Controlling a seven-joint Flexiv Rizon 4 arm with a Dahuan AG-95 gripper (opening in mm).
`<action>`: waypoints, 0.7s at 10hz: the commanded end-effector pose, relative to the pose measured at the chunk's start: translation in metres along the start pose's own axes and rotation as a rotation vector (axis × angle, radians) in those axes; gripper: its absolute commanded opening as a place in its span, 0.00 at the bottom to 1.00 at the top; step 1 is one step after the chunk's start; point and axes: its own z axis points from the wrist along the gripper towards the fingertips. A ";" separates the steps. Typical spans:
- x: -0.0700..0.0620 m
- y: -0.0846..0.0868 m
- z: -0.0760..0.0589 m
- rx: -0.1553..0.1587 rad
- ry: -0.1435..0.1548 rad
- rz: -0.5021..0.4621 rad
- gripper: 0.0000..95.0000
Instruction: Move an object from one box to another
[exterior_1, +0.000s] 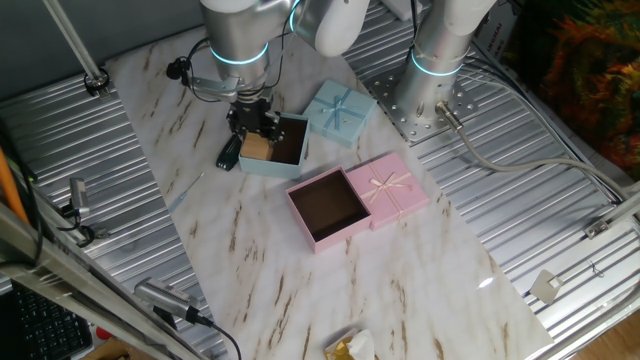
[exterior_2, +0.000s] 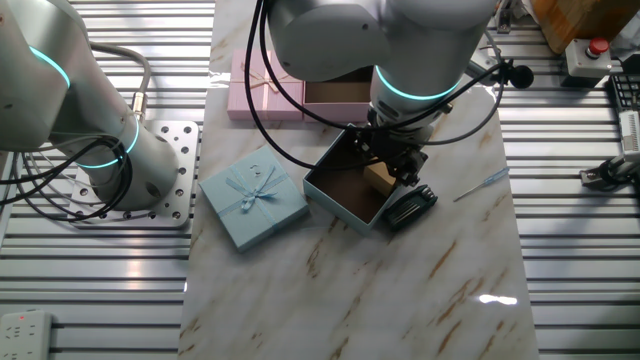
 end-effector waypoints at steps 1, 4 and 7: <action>0.000 0.000 0.000 0.000 -0.001 0.000 0.40; 0.000 0.000 0.000 -0.001 -0.001 -0.001 0.40; 0.000 0.000 0.000 -0.001 -0.002 -0.005 0.40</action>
